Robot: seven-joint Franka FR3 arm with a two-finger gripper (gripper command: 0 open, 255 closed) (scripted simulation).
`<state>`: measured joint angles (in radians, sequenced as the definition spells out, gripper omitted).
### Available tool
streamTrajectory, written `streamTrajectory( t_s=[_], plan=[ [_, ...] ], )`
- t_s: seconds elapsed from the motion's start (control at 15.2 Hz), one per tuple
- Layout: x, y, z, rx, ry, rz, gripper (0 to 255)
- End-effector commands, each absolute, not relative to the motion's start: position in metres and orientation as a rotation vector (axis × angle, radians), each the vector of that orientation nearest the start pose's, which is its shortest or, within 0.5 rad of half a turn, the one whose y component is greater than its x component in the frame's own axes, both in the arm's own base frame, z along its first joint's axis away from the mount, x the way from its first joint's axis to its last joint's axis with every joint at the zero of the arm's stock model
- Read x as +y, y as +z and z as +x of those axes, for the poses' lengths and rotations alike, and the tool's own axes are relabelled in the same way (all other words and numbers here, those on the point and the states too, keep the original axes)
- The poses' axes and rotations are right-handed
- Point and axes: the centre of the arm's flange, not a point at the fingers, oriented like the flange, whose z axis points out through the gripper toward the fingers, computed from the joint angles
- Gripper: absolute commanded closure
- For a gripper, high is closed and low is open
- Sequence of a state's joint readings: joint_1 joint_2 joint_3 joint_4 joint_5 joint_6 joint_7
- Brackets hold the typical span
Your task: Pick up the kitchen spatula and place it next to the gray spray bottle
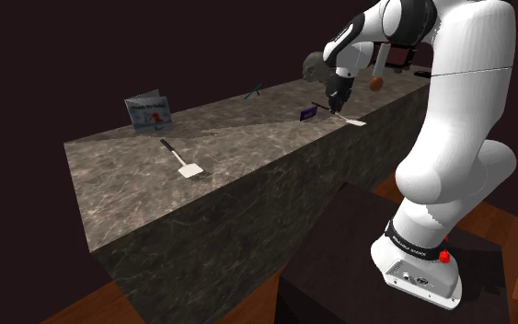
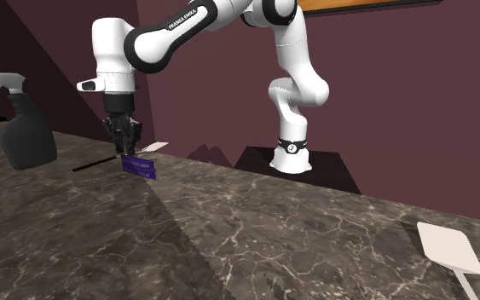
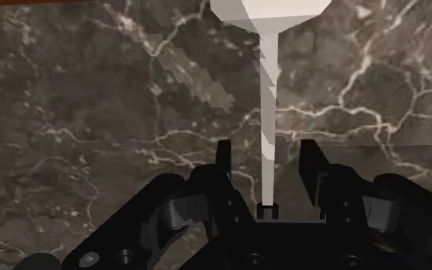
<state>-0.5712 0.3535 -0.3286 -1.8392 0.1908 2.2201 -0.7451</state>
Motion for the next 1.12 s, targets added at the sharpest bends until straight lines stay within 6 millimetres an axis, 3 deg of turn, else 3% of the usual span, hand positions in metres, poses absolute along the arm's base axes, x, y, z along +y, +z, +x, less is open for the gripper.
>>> streamTrajectory(
  t_s=[0.0,0.26,0.53,1.06],
  plan=[
    [-0.487,0.351,0.412,0.384,-0.104,-3.124,0],
    [-0.487,0.351,0.412,0.384,-0.104,-3.124,0],
    [-0.486,0.4,0.409,0.384,-0.104,-3.124,0],
    [-0.486,0.4,0.409,0.384,-0.104,-3.124,0]
  ],
)
